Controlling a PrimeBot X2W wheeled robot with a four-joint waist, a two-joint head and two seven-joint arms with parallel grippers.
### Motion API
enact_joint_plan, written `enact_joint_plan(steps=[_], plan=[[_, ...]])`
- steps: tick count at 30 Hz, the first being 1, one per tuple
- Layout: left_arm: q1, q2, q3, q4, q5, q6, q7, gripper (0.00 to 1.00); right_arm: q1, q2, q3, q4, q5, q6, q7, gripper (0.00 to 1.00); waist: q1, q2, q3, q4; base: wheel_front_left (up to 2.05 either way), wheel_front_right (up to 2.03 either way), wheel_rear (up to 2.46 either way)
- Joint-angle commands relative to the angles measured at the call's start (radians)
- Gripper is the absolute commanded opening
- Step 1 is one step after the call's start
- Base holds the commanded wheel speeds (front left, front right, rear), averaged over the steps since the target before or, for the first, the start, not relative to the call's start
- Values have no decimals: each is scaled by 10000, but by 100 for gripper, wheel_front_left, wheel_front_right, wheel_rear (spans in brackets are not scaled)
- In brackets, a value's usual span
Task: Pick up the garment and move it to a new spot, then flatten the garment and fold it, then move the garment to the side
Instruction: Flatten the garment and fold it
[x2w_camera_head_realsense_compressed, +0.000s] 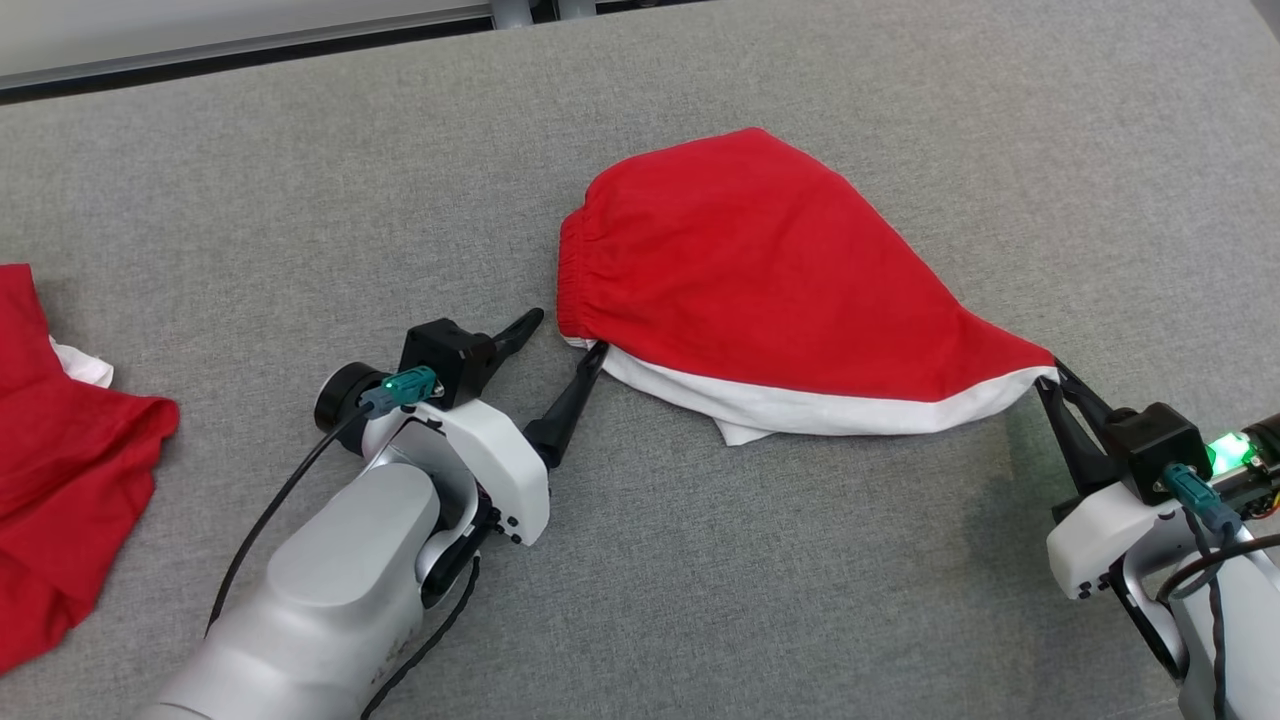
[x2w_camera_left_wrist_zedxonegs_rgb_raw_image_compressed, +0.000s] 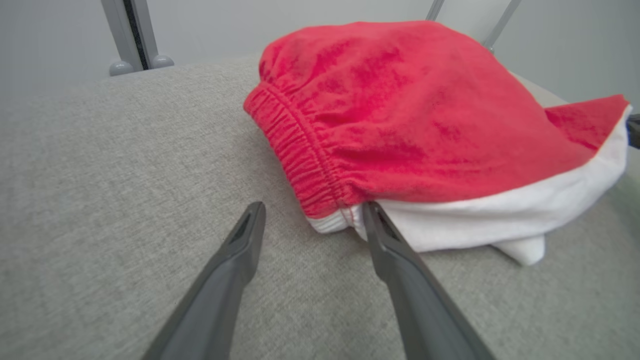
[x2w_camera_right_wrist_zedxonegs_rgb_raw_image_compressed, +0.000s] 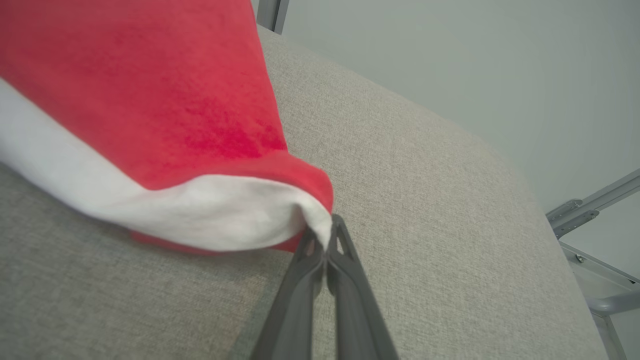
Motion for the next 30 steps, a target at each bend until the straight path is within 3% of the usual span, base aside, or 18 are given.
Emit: enact_joint_plan(steps=[1, 2, 3, 8, 16, 21, 30], plan=[[-212, 77, -154, -39, -136, -7, -2, 86, -119, -25, 2, 36, 1, -2, -85, 0, 0, 0, 43, -16, 0, 0, 0], [-234, 97, -263, -69, -202, -8, -2, 37, -142, -33, -6, 46, -2, -2, -89, 0, 0, 0, 61, -16, 0, 0, 0], [-264, 118, -369, -102, -266, -8, -2, 0, -148, -38, -19, 54, -7, -2, -96, 0, 0, 0, 78, -8, 0, 0, 0], [-395, 252, -688, -278, -611, -8, -2, 0, -186, -26, -107, 88, -25, -2, -104, 0, 0, 0, 103, 68, 0, 0, 0], [-140, 515, -436, -786, -707, -8, -4, 0, -261, -82, -385, 162, -2, -4, -167, 0, 0, 0, -223, 442, 0, 0, 0], [-293, 1005, -716, -1296, -581, -8, -4, 0, -543, -193, -658, 77, 319, -4, -391, 0, 0, 0, -960, 957, 0, 0, 0], [-1546, 2133, -1436, -2810, -1709, -8, 775, 0, -1999, -729, -326, -295, 1023, -4, -217, 0, 0, 0, -2318, 1711, 0, 0, 0]])
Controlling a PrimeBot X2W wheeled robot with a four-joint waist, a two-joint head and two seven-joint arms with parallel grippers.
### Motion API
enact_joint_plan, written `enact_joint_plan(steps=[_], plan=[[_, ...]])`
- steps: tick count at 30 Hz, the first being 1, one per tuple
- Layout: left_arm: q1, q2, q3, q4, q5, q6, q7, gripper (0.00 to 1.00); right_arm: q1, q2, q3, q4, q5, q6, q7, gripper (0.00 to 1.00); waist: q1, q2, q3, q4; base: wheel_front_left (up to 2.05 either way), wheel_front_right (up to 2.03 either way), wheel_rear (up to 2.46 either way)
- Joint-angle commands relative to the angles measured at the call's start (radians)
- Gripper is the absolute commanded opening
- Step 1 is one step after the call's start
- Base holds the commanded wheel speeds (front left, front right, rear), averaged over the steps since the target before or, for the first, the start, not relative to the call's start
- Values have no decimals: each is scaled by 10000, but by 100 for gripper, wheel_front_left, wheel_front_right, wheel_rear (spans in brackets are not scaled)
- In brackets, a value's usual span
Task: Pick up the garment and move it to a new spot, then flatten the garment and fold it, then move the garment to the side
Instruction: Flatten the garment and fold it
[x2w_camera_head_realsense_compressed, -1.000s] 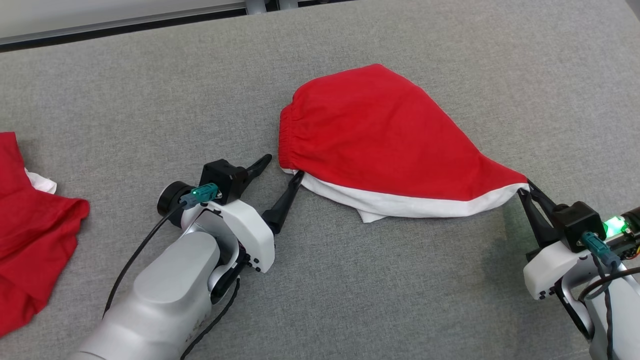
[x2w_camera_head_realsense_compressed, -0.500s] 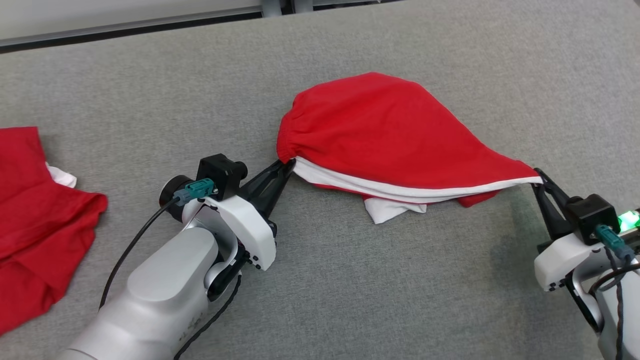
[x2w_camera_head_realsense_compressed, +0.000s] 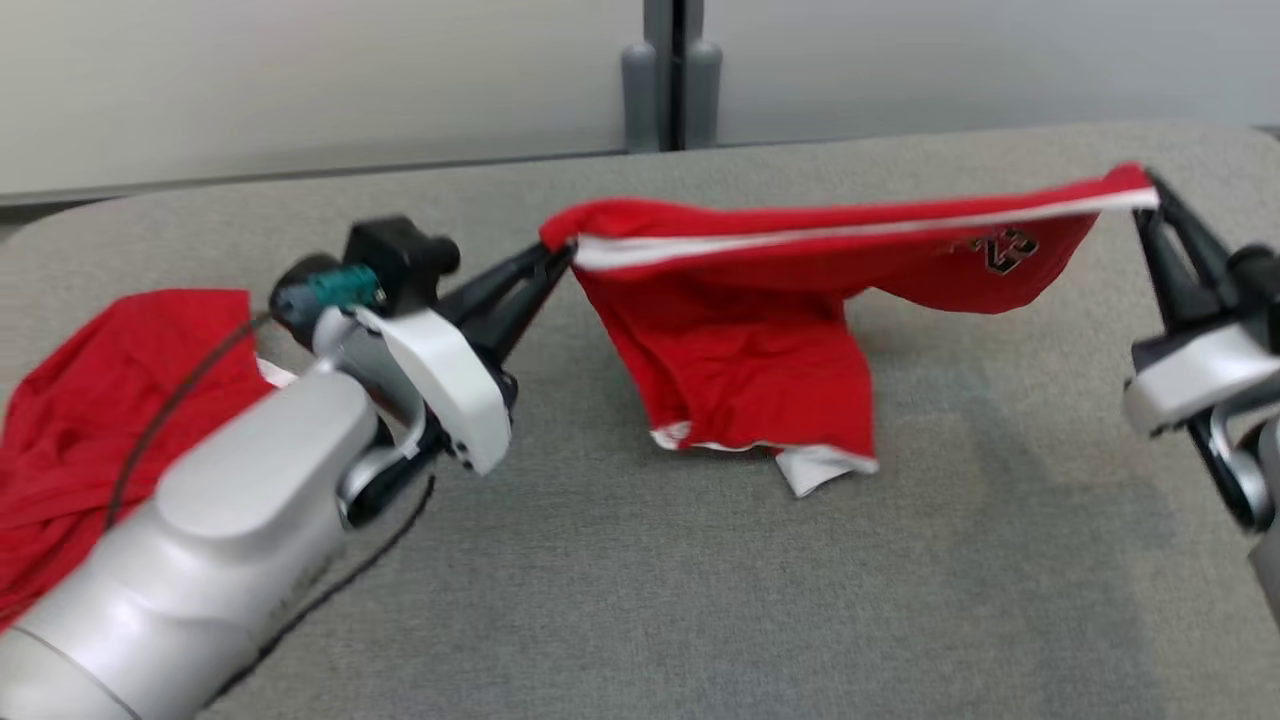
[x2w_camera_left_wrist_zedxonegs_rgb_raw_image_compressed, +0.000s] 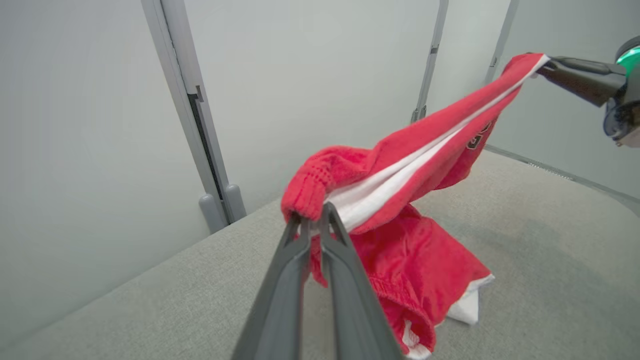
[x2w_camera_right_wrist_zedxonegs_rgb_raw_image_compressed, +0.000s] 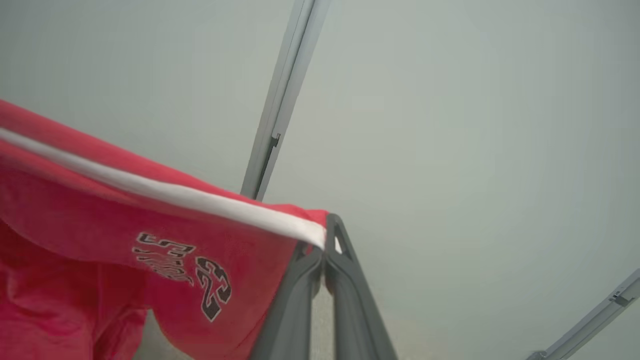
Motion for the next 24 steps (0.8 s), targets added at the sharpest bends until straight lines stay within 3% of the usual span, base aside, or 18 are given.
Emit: enact_joint_plan(steps=[1, 9, 18, 24], plan=[[-270, 194, 52, -157, -149, -8, 125, 0, -239, -59, 77, -71, 83, -5, 58, 0, 0, 0, -515, 361, 0, 0, 0], [-1570, 942, 447, -1480, -750, 153, 1408, 0, -1501, -501, 243, -701, 400, -5, 429, 0, 0, 0, -1326, 775, 0, 0, 0], [-1067, 2162, 973, -3882, -1464, 1290, 2257, 0, -741, -985, -611, -2341, 219, -13, 1239, 0, 0, 0, -1473, 936, 0, 0, 0], [-927, 2931, 1368, -5262, -1854, 1798, 2571, 0, -288, -1236, -1313, -3483, 366, -15, 1860, 0, 0, 0, -1147, 908, 0, 0, 0]])
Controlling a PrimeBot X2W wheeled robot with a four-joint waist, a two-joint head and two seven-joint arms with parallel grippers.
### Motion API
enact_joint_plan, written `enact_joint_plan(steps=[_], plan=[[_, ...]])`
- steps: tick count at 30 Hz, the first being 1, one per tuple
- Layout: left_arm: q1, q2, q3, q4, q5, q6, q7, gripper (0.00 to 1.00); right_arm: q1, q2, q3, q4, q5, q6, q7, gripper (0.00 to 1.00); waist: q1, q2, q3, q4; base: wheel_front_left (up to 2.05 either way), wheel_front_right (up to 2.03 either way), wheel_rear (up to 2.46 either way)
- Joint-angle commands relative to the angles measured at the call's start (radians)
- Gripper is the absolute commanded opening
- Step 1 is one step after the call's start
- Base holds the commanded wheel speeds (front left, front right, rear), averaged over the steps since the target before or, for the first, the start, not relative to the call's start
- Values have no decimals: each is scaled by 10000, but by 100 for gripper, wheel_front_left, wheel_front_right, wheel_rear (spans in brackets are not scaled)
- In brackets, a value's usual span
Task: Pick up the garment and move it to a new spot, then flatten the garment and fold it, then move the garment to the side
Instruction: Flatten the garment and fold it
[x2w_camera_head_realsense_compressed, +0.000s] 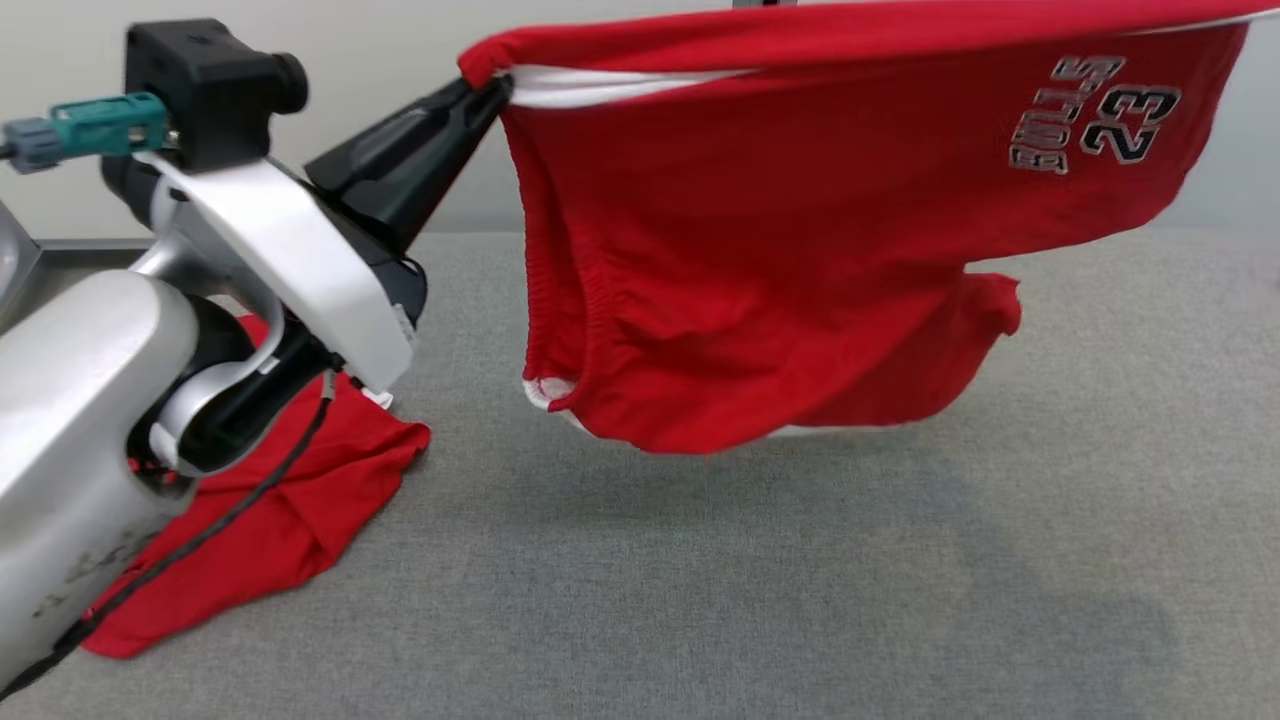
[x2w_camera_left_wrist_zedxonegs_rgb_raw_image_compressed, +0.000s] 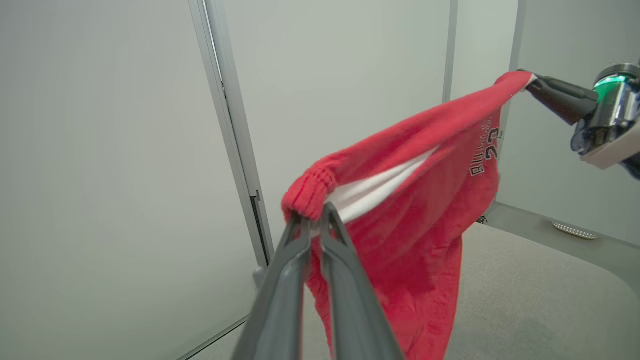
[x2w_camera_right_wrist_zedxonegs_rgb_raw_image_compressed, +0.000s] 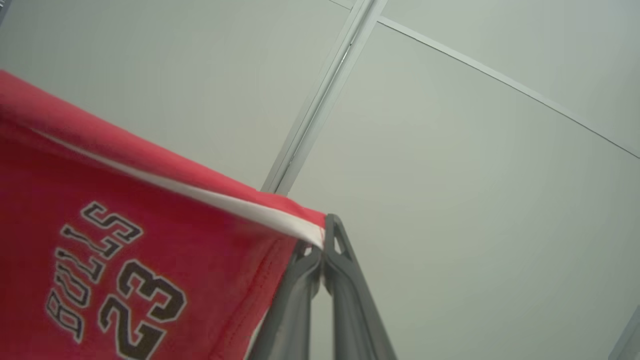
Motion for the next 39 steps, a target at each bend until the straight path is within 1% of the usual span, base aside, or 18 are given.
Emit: enact_joint_plan(steps=[1, 4, 7, 11, 13, 16, 18, 21, 24, 27, 30, 33, 37, 39], plan=[[-43, 256, 133, -81, 53, 199, 49, 0, 111, -141, -182, -141, 66, -28, 194, 0, 0, -1, 217, -40, 0, 0, 0], [-301, 460, 326, -307, 78, 360, 118, 0, -212, -318, -201, -458, 139, -31, 507, 0, 0, -1, 681, -97, 0, 0, 0], [-770, 446, 462, -247, 89, 308, 329, 0, -840, -542, 199, -577, 115, -31, 907, 0, 0, -1, 1394, -193, 0, 0, 0], [-1906, 210, 613, 327, 450, 142, 611, 0, -2449, -744, 988, -319, 414, -28, 1339, 0, 0, -1, 2765, -360, 0, 0, 0], [-2600, 71, 715, 906, 788, 57, 543, 0, -3445, -541, 1358, 30, 777, -26, 1382, 0, 0, -1, 3400, -426, 0, 0, 0], [-3433, -333, 975, 2163, 1213, -45, -63, 0, -5053, -512, 1915, 892, 824, -26, 1307, 0, 0, -1, 4183, -481, 0, 0, 0], [-4025, -605, 1116, 2978, 1609, -141, -611, 0, -6109, -203, 2093, 1592, 952, -29, 1011, 0, 0, -1, 4589, -493, 0, 0, 0], [-4886, -929, 1267, 4111, 2452, -112, -1850, 0, -7489, -57, 2343, 2584, 151, -31, 213, 0, 0, -1, 4992, -452, 0, 0, 0], [-5357, -1339, 1129, 5055, 3081, -256, -2742, 0, -8229, 457, 2287, 3523, -437, -31, -619, 0, 0, -1, 5179, -418, 0, 0, 0], [-5631, -1754, 987, 5658, 3532, -501, -3161, 0, -8351, 973, 2192, 4393, -871, -28, -1313, 0, 0, -1, 5254, -406, 0, 0, 0], [-5232, -2057, 532, 6234, 3998, -697, -3285, 0, -7840, 1417, 2359, 5309, -1124, -25, -1789, 0, 0, -1, 5216, -426, 0, 0, 0], [-4560, -2368, -69, 6601, 4462, -909, -3335, 0, -7223, 1706, 2594, 6209, -1211, -25, -2144, 0, 0, -1, 5063, -452, 0, 0, 0], [-3225, -2749, -332, 6874, 4623, -1011, -3378, 0, -6069, 2030, 2948, 7259, -1273, -23, -2471, 0, 0, -1, 4621, -443, 0, 0, 0], [-2403, -2857, -389, 6796, 4818, -996, -3383, 0, -5506, 2067, 3170, 7658, -1203, -23, -2570, 0, 0, -1, 4332, -418, 0, 0, 0]])
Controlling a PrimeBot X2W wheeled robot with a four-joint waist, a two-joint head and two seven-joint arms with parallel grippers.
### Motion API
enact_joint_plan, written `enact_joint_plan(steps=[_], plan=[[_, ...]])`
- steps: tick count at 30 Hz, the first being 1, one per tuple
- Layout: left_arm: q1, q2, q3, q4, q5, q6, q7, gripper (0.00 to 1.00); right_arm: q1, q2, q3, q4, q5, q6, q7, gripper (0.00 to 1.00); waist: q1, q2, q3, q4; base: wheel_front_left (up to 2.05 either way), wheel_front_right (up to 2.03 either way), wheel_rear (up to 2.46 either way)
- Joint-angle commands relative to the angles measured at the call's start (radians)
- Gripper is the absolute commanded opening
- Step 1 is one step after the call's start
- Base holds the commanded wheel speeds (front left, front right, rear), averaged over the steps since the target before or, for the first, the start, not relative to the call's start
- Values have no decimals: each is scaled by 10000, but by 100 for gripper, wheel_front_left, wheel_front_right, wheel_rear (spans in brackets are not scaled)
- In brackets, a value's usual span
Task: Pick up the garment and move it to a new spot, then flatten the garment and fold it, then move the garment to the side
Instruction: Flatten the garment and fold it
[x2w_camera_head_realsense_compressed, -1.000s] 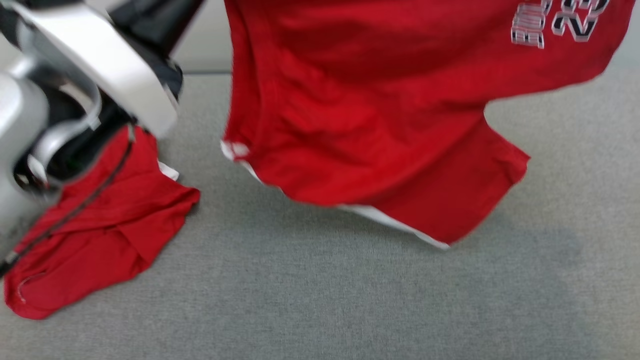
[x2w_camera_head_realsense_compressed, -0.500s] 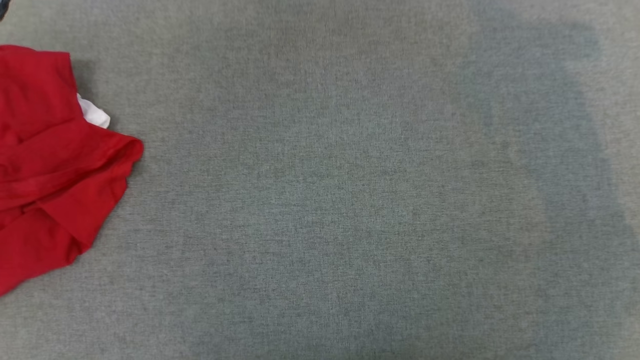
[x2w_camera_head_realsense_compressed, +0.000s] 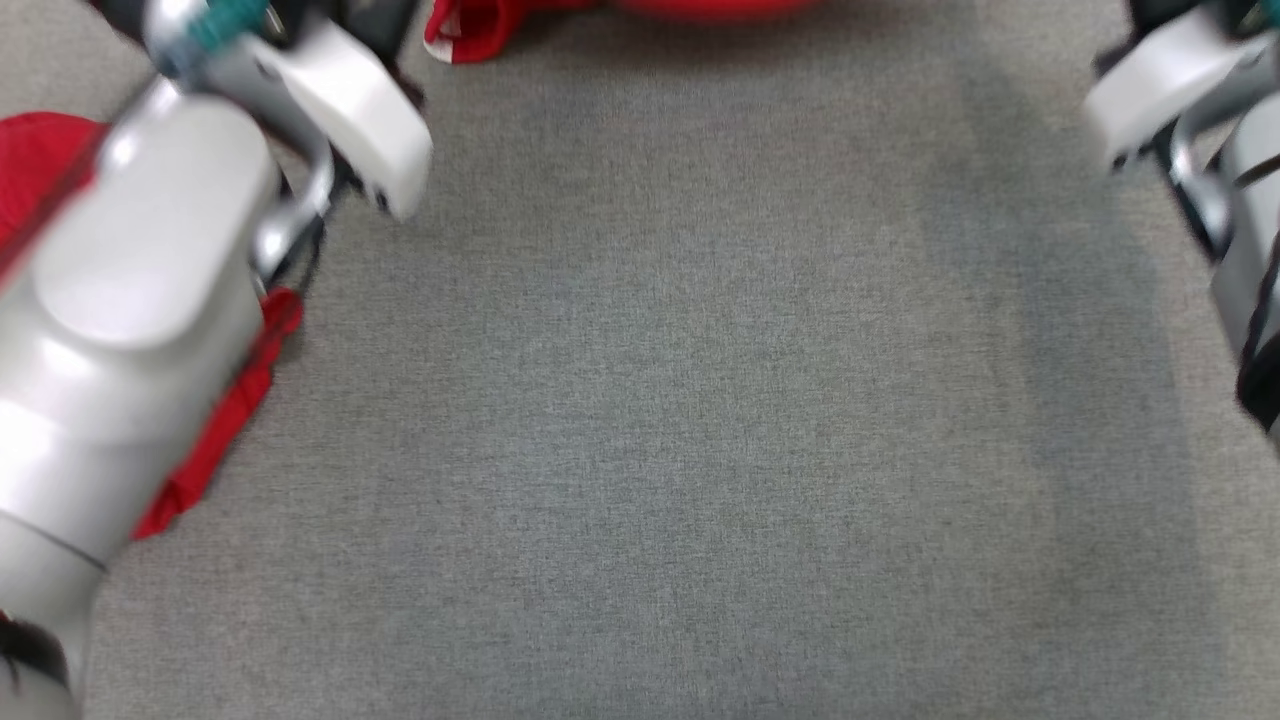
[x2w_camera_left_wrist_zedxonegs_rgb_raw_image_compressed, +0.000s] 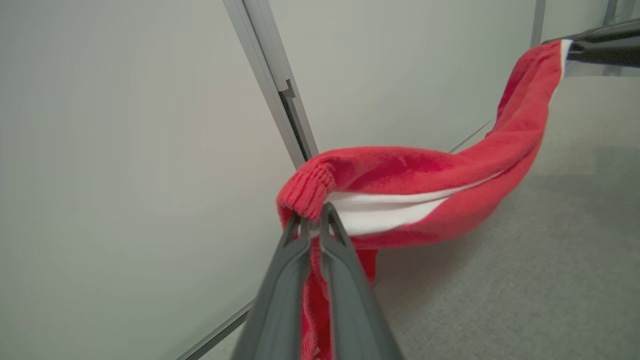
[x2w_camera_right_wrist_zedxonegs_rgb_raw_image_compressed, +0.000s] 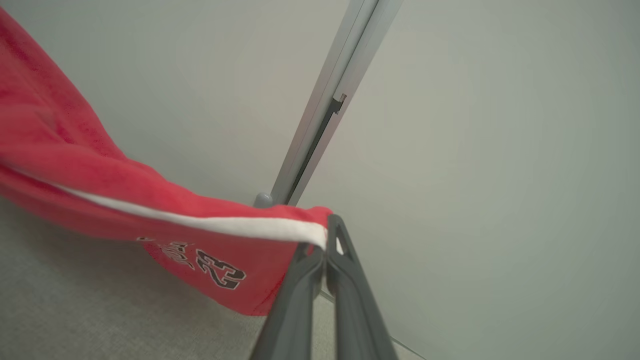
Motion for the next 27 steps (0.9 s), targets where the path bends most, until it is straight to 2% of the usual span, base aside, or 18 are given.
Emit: enact_joint_plan(steps=[1, 6, 15, 21, 27], plan=[[775, -49, -33, -65, 168, -32, -61, 0, 506, -21, 114, 274, 144, -21, -136, 0, 0, 0, -458, 41, 0, 0, 0], [2330, -175, 19, -127, 307, -209, -58, 0, 1666, 10, 500, 903, 458, -20, -202, 0, 0, 0, -1057, 84, 0, 0, 0], [4612, -332, -155, 322, 521, -572, -47, 0, 3177, -207, 2027, 1817, 1353, -20, -221, 0, 0, 0, -2240, 100, 0, 0, 0], [5568, -388, -502, 595, 714, -672, -48, 0, 3844, -933, 3721, 1426, 3157, -21, 315, 0, 0, 0, -3261, 121, 0, 0, 0], [6095, -226, -1020, 575, 610, -686, -33, 0, 4249, -2128, 5504, -48, 5164, -23, 1489, 0, 0, 0, -3878, 78, 0, 0, 0]])
